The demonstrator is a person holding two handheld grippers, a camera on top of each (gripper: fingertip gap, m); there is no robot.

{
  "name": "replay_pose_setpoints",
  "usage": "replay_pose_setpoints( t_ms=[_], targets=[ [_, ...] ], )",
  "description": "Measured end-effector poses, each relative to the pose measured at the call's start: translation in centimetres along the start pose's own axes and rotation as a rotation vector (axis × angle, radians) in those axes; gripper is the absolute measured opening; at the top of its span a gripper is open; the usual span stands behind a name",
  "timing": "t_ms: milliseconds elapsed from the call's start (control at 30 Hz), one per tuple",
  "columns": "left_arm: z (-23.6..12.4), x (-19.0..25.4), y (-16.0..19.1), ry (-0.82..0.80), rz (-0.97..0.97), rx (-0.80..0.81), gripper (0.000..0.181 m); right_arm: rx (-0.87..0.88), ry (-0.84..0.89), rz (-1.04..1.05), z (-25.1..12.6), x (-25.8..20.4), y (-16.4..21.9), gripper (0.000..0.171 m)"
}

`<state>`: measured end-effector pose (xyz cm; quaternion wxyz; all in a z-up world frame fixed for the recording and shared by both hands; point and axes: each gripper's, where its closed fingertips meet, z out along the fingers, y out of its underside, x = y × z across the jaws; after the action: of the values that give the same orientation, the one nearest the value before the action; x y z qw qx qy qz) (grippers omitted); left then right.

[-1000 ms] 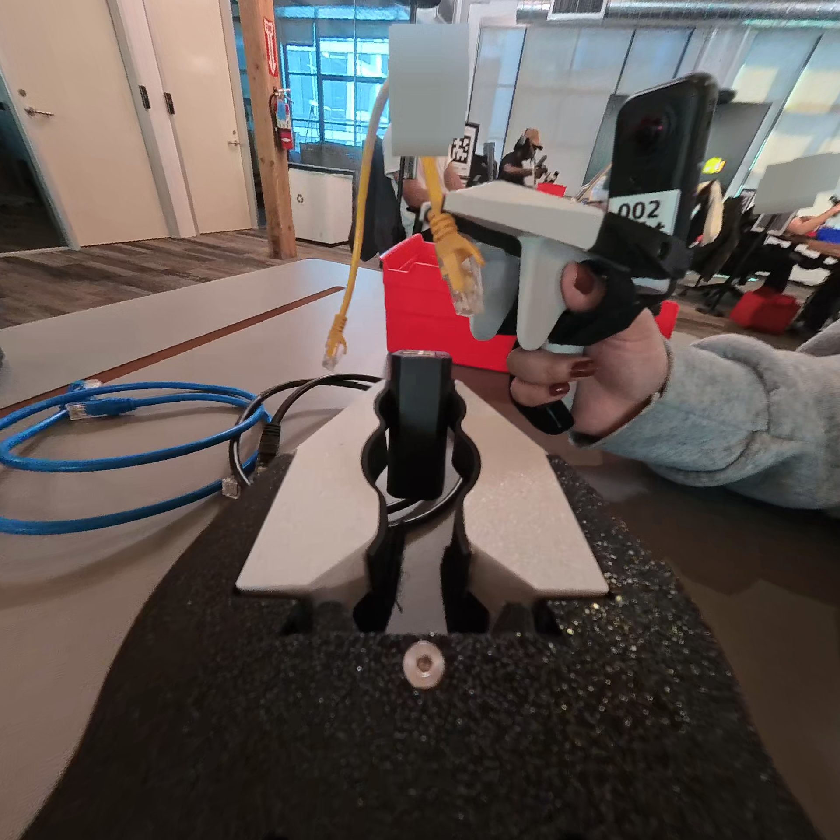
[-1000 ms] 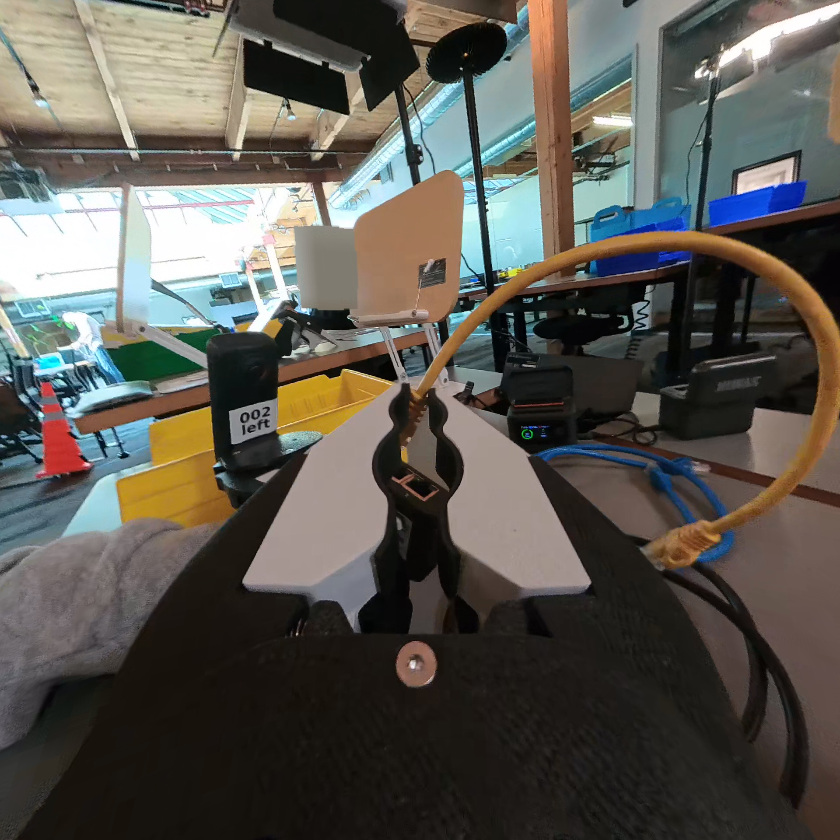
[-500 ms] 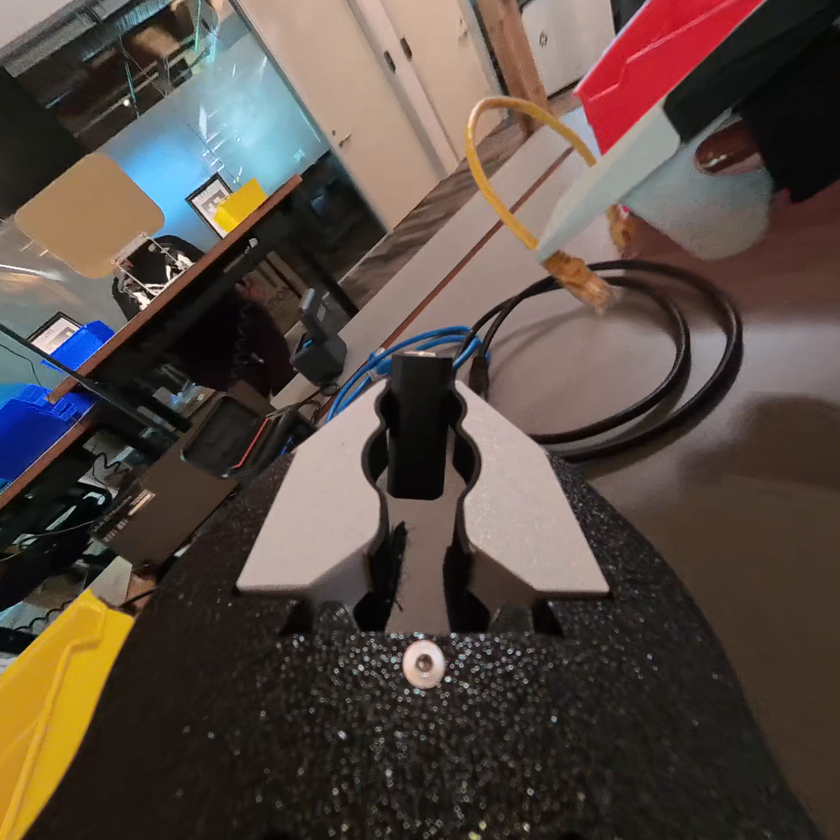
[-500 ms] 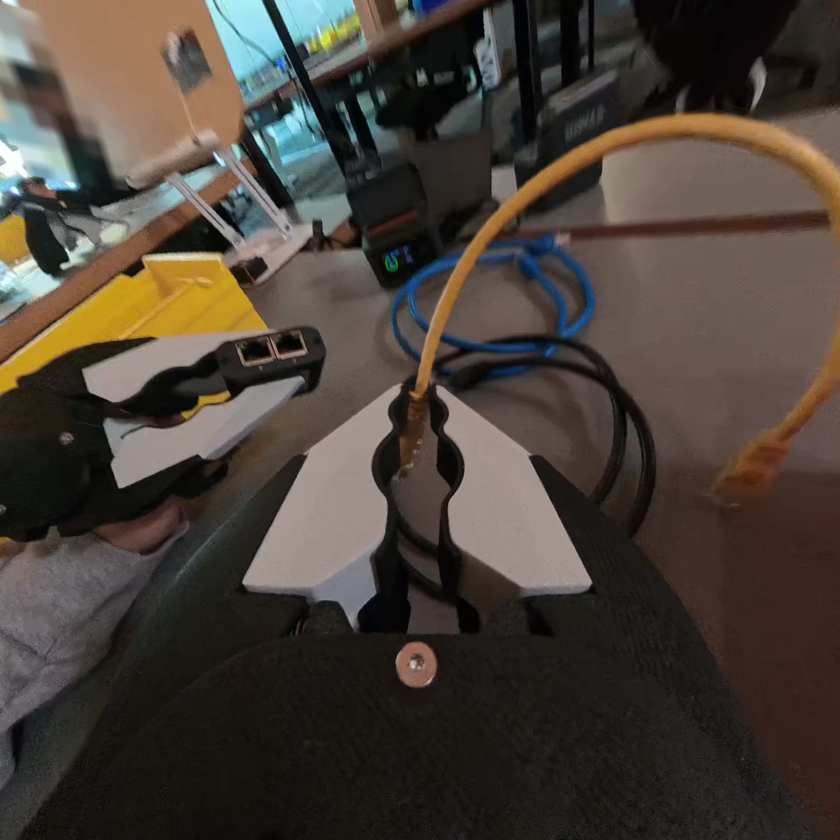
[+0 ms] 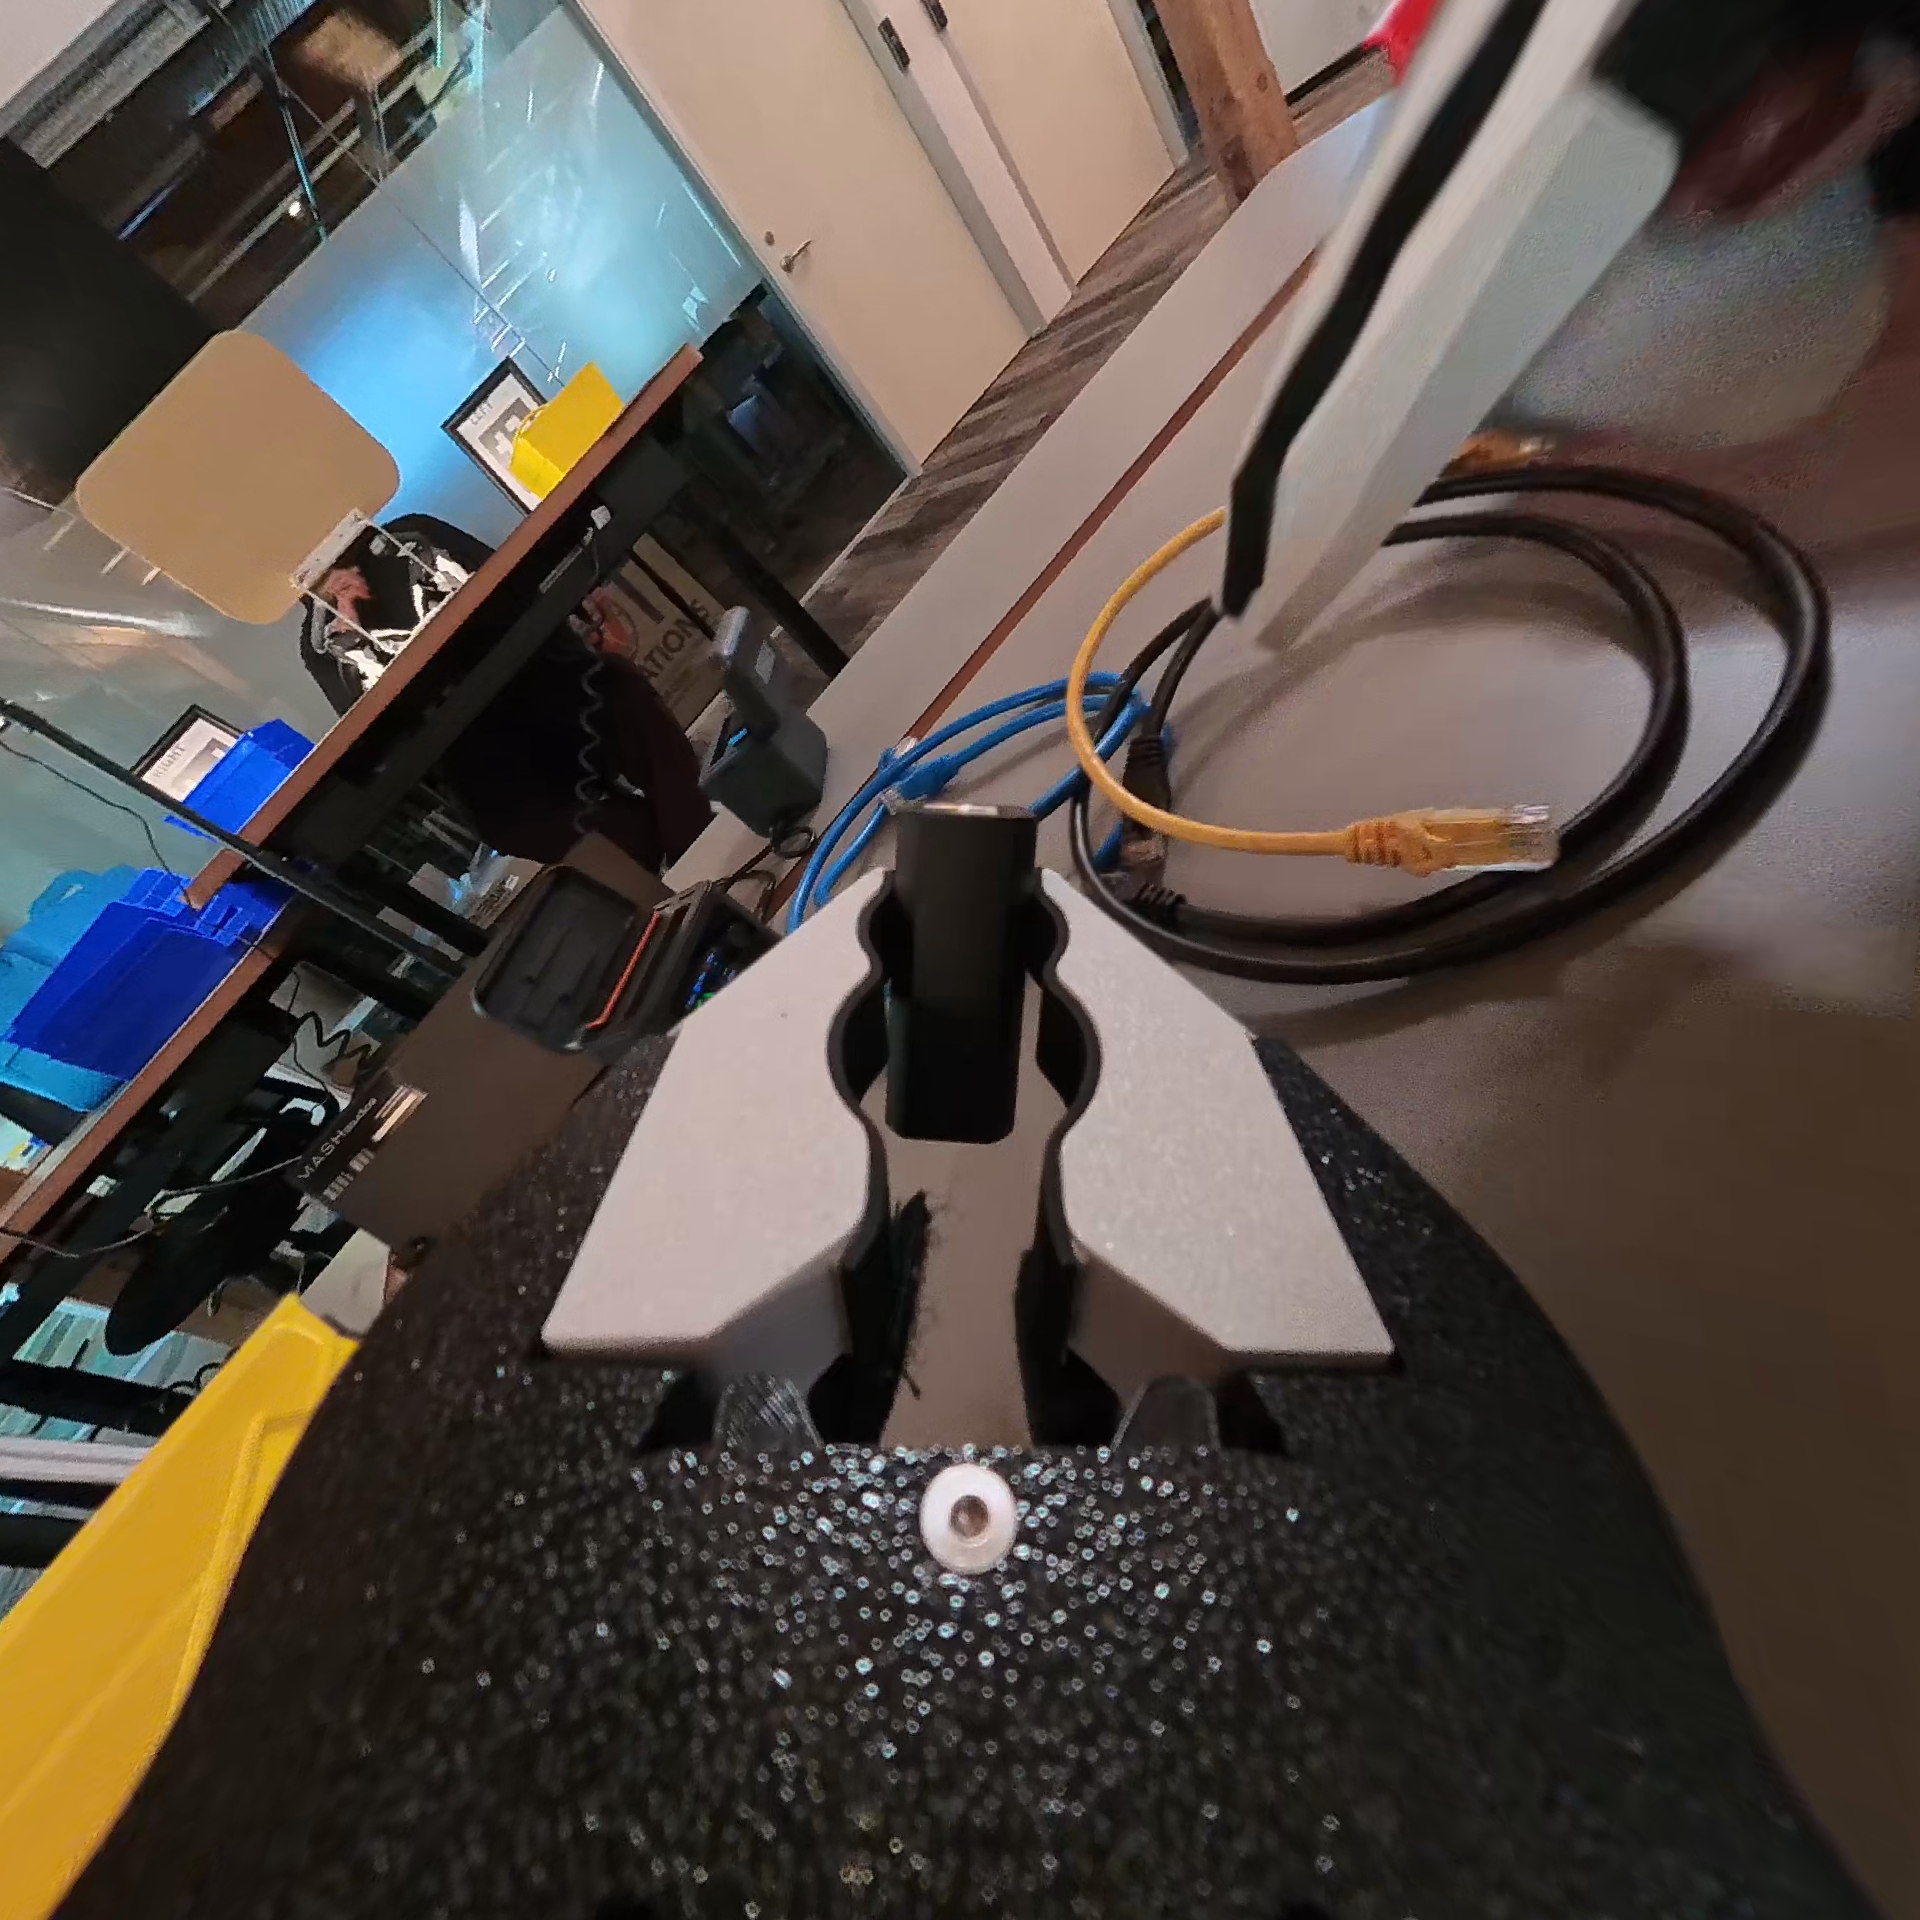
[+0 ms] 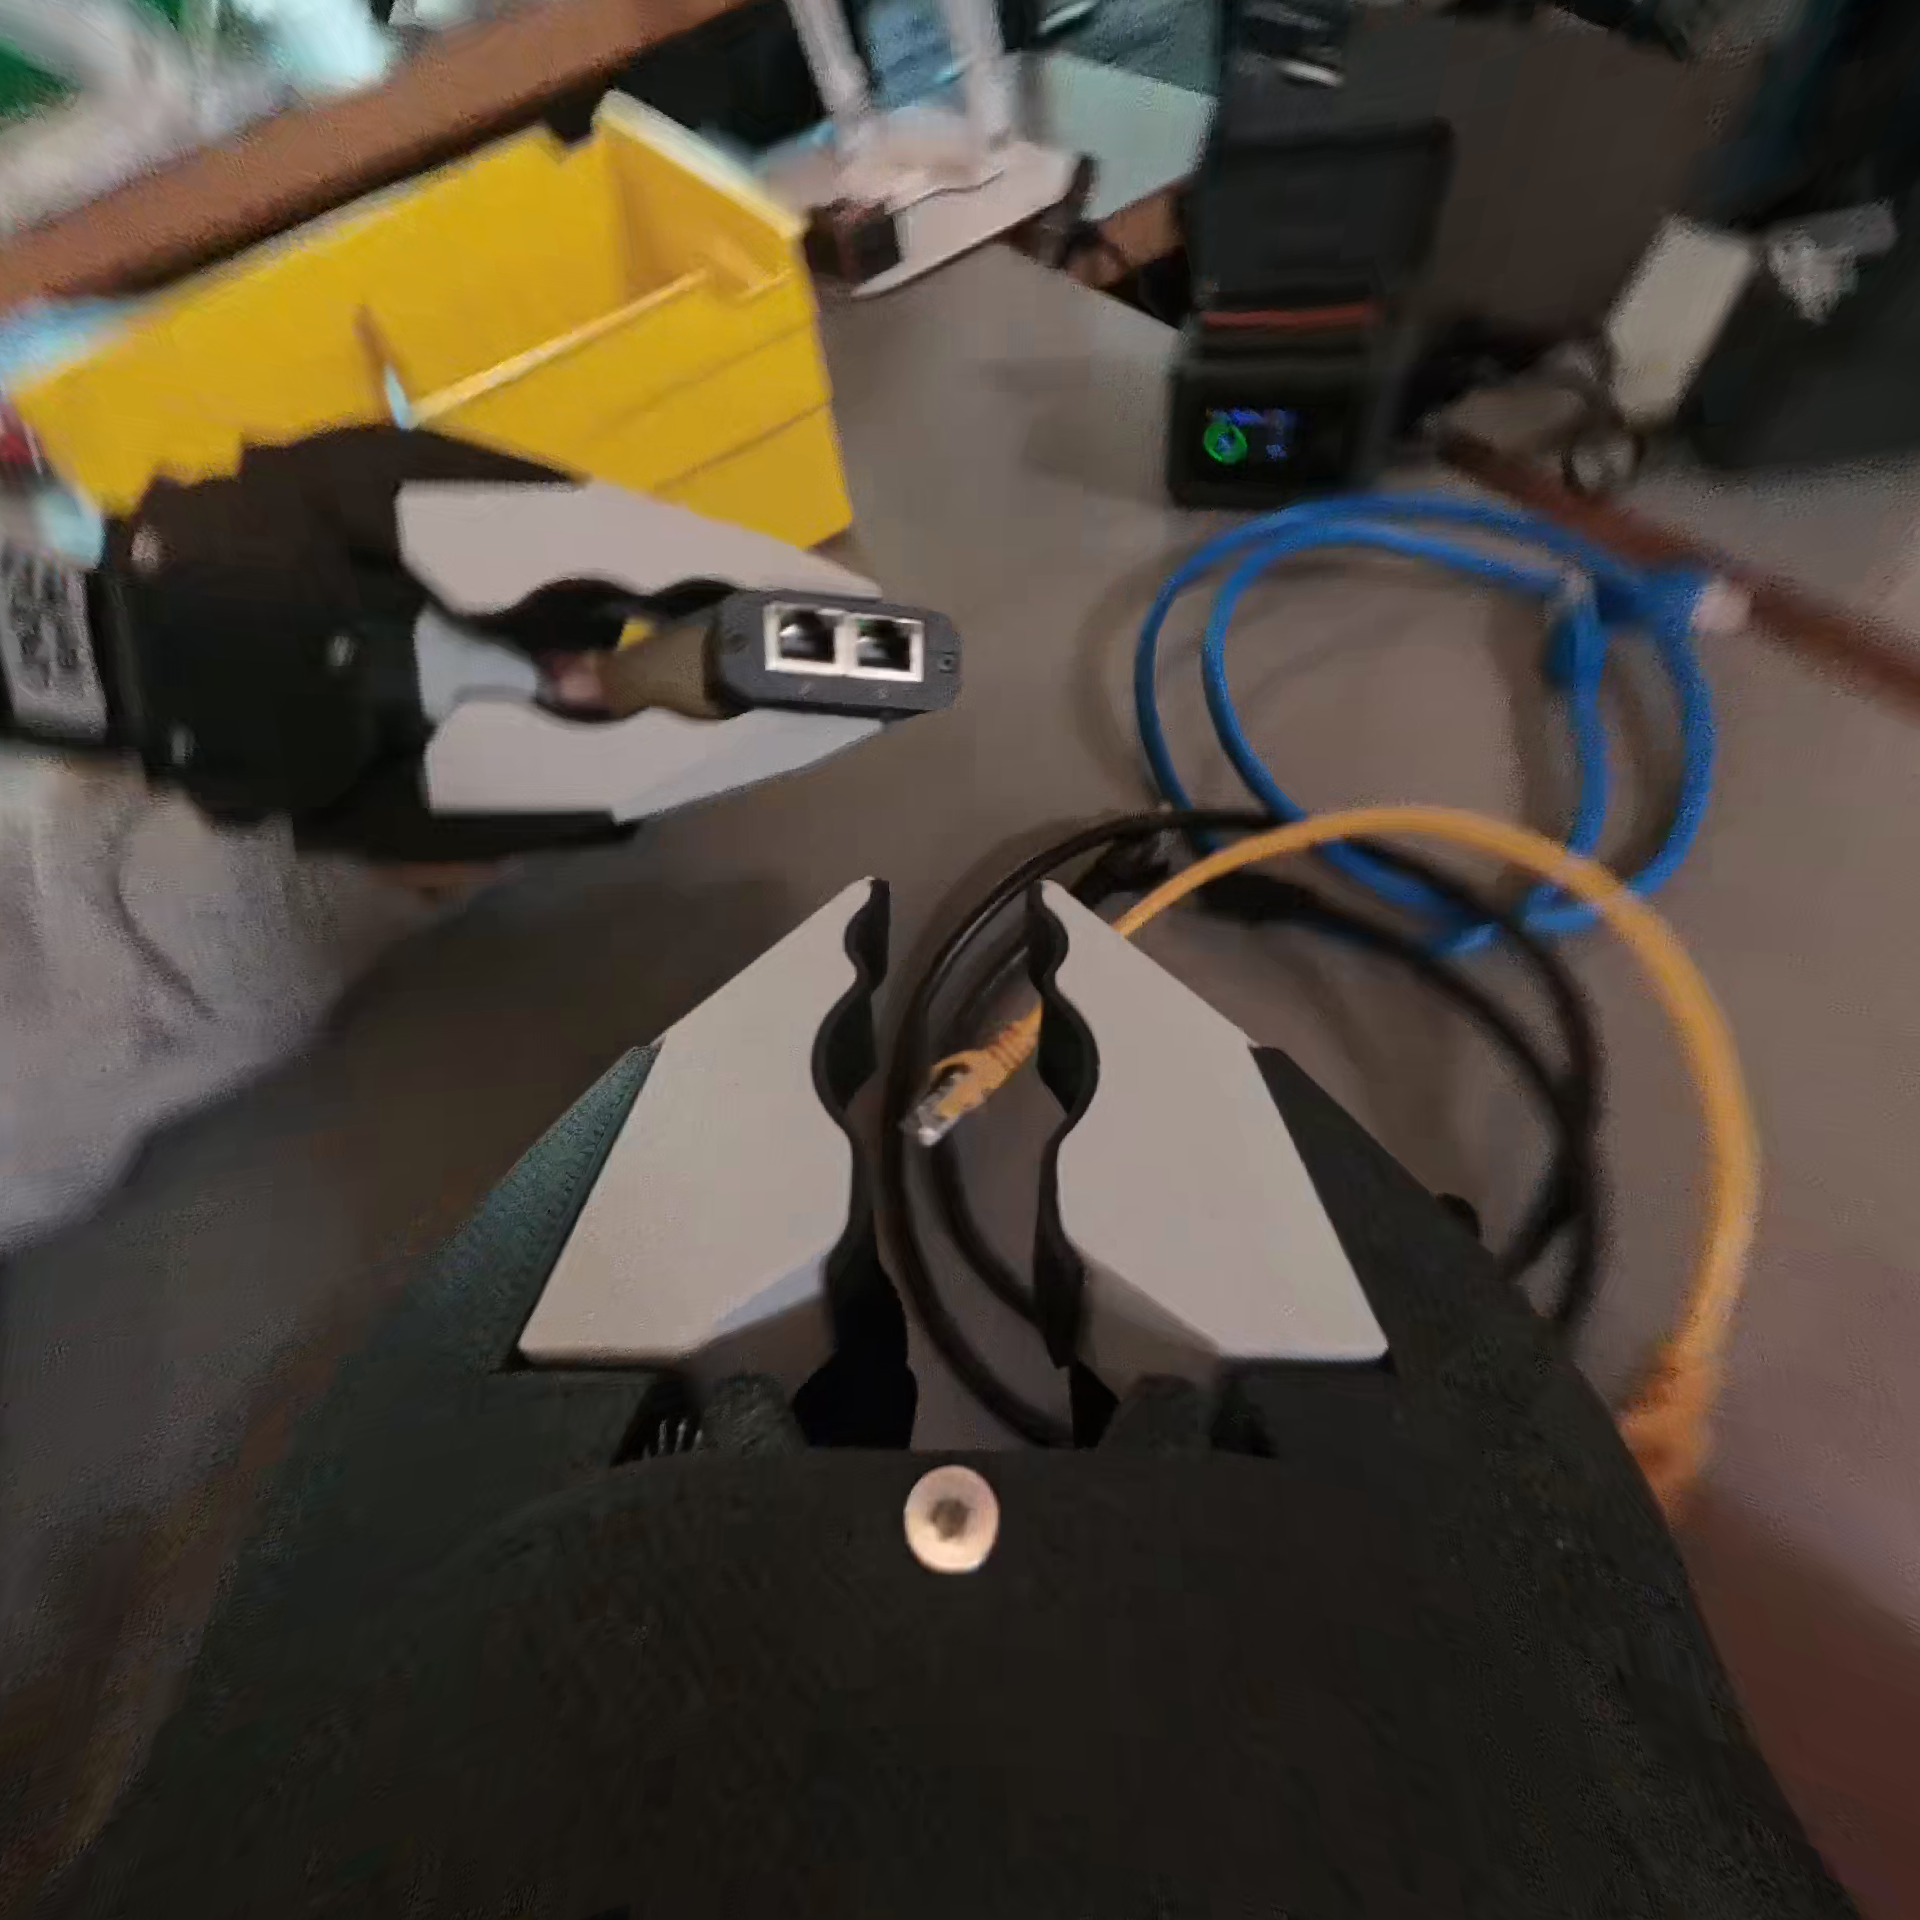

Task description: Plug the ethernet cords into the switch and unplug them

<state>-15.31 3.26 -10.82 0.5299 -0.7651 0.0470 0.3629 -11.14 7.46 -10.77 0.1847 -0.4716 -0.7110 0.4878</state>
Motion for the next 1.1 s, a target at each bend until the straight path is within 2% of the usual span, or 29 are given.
replay_pose_setpoints(
  t_ms=[33,167,267,433,567,733,900,1033,1100],
  targets=[
    [0.0,-0.2,0.1,-0.003,-0.005,-0.002,0.022,-0.045,-0.028,-0.139,-0.3,-0.3,-0.4,0.028],
    [-0.2,-0.4,0.2,-0.003,0.007,-0.014,0.021,-0.399,-0.213,-0.726,-0.3,-1.3,1.7,0.03],
    [-0.4,-0.4,0.7,0.007,0.013,-0.019,0.021,-0.653,-0.264,-1.062,0.5,0.7,3.3,0.03],
    [-0.6,-0.2,0.7,0.025,-0.012,-0.011,0.021,-0.737,-0.307,-1.594,3.0,3.5,4.1,0.031],
    [-0.5,-0.1,1.0,0.046,-0.034,-0.019,0.021,-0.74,-0.379,-1.835,4.0,3.9,5.0,0.035],
    [-0.1,0.5,0.7,0.081,-0.027,-0.026,0.021,-0.761,-0.443,-1.951,4.0,3.9,5.7,0.032],
    [0.3,0.8,0.4,0.1,-0.008,-0.032,0.022,-0.718,-0.419,-1.821,4.3,3.0,6.1,0.01],
    [0.4,0.6,0.4,0.089,-0.012,-0.041,0.021,-0.7,-0.219,-1.612,4.9,3.6,4.6,0.005],
    [0.4,0.4,0.6,0.074,-0.016,-0.053,0.021,-0.695,-0.079,-1.441,4.8,4.1,3.3,0.003]
  ],
)
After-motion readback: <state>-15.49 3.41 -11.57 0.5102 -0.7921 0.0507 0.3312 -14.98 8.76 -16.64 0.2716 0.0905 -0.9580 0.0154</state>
